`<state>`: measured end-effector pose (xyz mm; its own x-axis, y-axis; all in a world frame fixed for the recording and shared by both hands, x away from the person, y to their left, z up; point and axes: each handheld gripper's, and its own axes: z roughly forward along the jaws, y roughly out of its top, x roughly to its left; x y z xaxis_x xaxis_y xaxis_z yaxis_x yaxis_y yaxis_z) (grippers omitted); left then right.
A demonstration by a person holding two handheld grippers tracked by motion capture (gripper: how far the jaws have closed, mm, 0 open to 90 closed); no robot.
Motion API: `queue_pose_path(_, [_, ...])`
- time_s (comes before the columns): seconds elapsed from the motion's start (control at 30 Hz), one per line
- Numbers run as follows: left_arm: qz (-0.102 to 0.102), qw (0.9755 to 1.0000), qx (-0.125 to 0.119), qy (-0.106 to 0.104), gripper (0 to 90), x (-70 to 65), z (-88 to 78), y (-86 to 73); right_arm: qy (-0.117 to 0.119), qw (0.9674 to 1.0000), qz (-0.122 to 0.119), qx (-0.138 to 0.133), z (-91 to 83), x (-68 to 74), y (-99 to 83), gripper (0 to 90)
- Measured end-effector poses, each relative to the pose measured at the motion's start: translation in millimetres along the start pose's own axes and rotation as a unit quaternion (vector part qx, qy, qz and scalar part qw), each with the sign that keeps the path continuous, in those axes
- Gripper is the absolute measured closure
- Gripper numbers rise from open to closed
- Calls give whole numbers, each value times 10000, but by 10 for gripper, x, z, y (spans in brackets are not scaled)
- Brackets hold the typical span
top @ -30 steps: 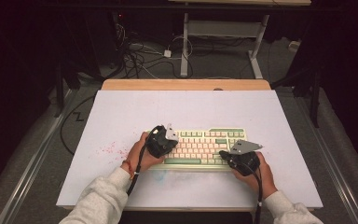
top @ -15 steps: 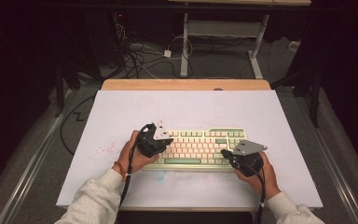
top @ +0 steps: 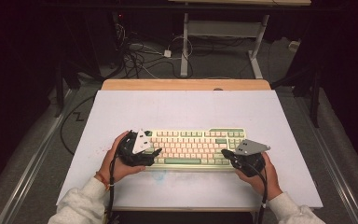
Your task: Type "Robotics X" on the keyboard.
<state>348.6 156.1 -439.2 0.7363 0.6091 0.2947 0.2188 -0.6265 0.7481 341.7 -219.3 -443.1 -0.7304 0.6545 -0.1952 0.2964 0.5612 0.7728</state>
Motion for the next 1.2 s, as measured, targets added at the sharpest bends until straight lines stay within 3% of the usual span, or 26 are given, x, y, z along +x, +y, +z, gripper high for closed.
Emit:
queue_pose_path(0.2, [-82, 9999, -41, 89, 194, -17, -130, -219, 4, 10000, -9, -5, 9, -2, 30, 900])
queue_pose_path(0.4, [-140, 9996, 164, 181, 189, -33, -205, -427, 20, 10000, -25, 9, 53, 0, 78, 900])
queue_pose_path(0.57, [-303, 9990, 289, 181, 183, -51, -259, -562, 38, 10000, -55, 18, 147, -24, 162, 900])
queue_pose_path(0.83, [-402, 9983, 372, 189, 183, -80, -330, -674, 113, 9998, -134, 56, 322, 14, 312, 900])
queue_pose_path(1.2, [-332, 9983, 432, 229, 184, -93, -322, -682, 254, 9994, -174, 177, 588, 72, 486, 900])
